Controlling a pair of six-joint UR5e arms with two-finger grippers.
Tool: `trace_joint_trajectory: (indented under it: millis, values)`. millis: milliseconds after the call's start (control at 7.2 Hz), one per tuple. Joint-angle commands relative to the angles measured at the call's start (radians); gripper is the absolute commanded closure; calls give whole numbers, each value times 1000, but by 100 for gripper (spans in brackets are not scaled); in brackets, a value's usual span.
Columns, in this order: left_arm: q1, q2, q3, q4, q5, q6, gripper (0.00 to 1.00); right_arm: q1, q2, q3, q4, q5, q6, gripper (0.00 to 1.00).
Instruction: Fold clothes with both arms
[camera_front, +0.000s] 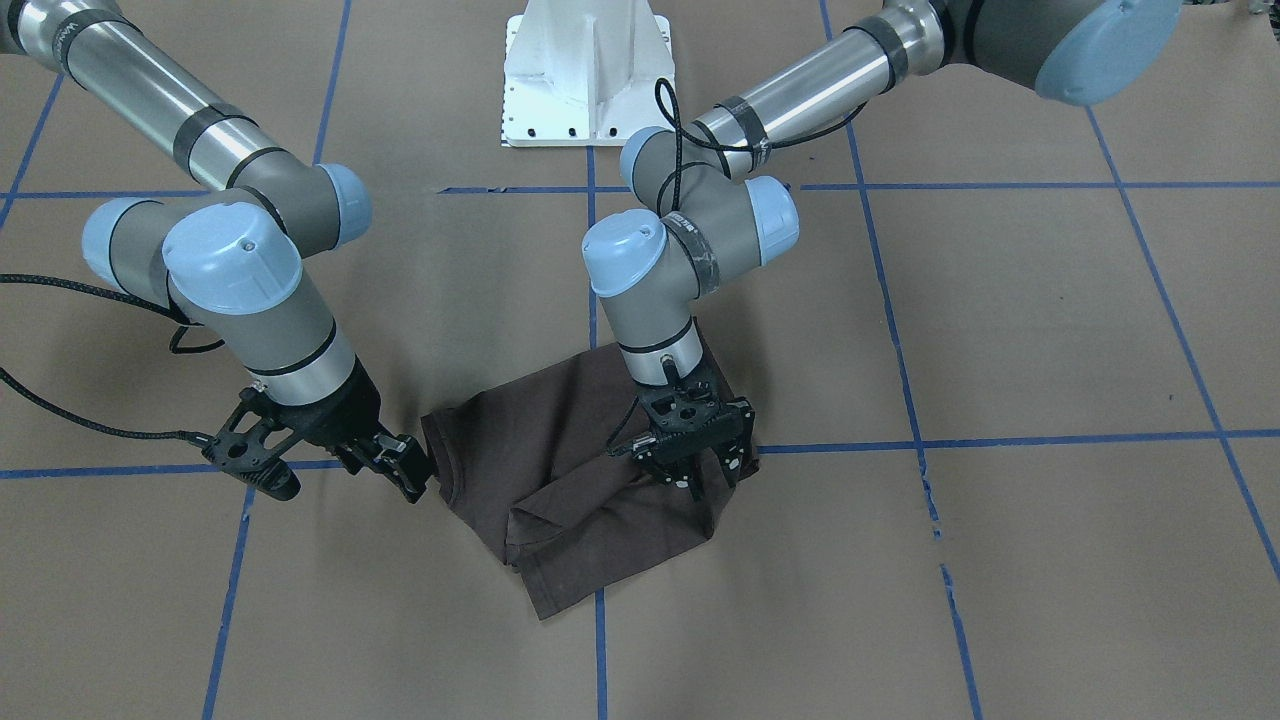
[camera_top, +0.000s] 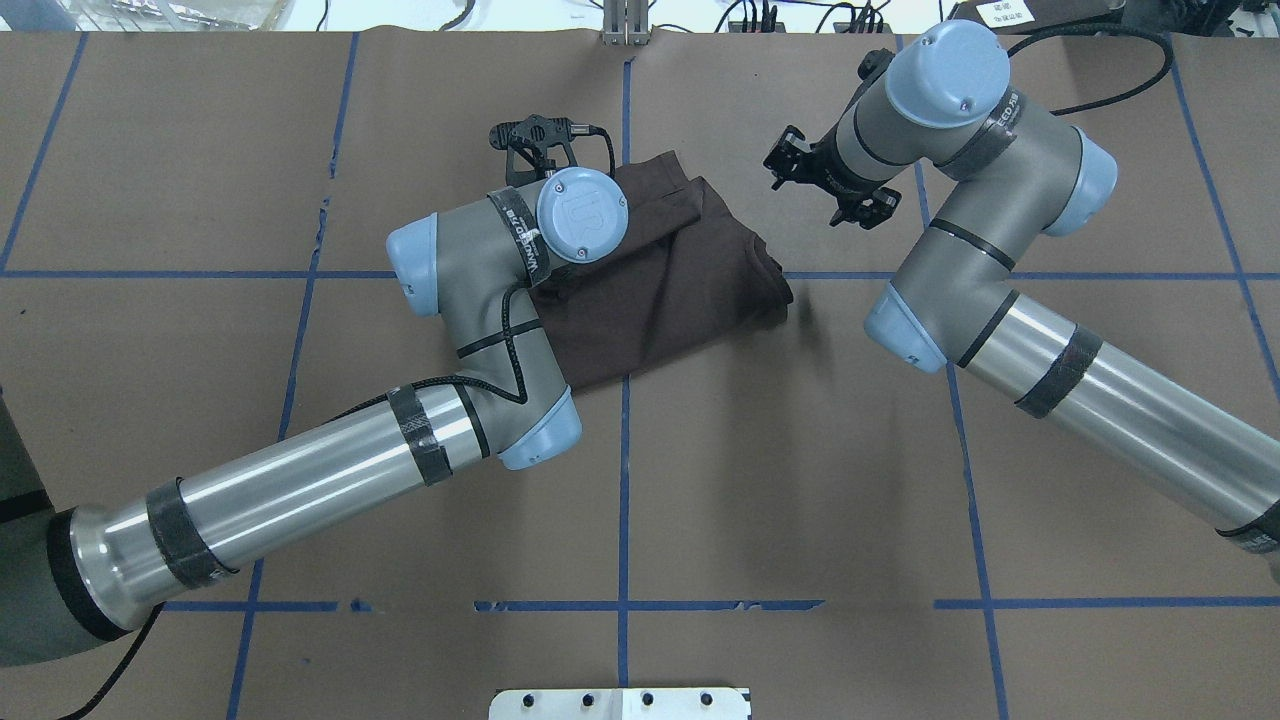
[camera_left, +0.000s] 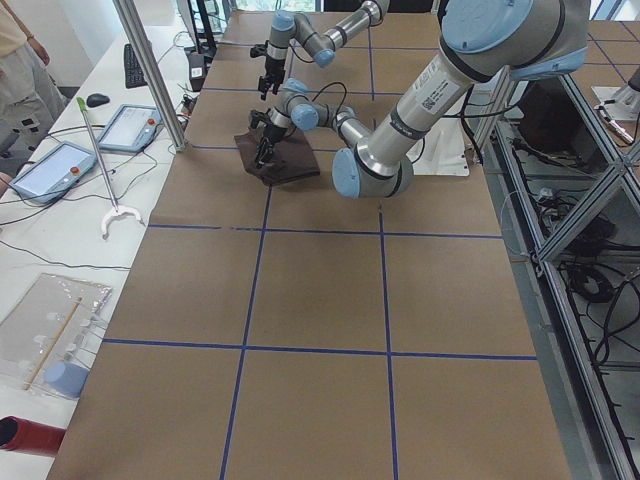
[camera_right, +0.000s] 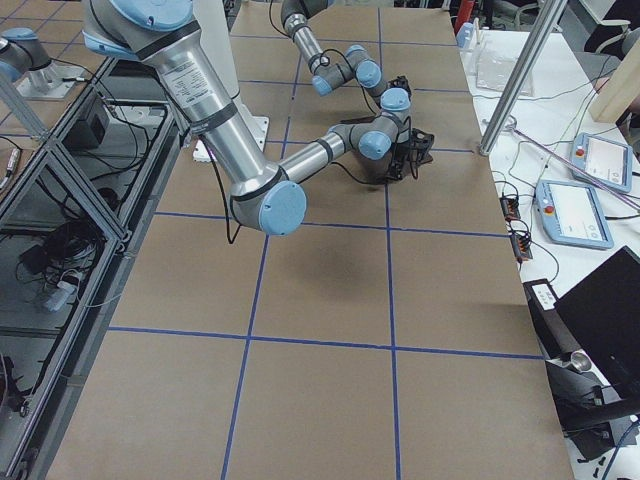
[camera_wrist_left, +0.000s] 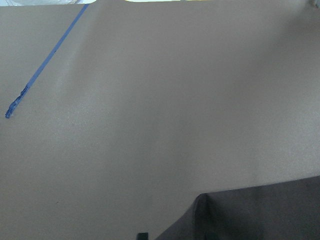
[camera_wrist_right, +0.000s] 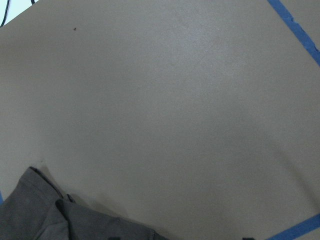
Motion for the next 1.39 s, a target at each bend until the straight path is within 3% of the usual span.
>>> trace_joint_trajectory:
  millis: [0, 139, 278, 1249]
  values:
    - [11, -10, 23, 4, 2, 0, 54, 0, -5, -2, 1, 0, 0, 14]
    - [11, -10, 23, 7, 2, 0, 70, 0, -14, -2, 2, 2, 0, 14]
    - [11, -16, 23, 9, 3, 8, 100, 0, -14, -2, 4, 2, 0, 14]
    - [-61, -11, 20, 18, 3, 188, 100, -3, -12, -2, 4, 0, 1, 14]
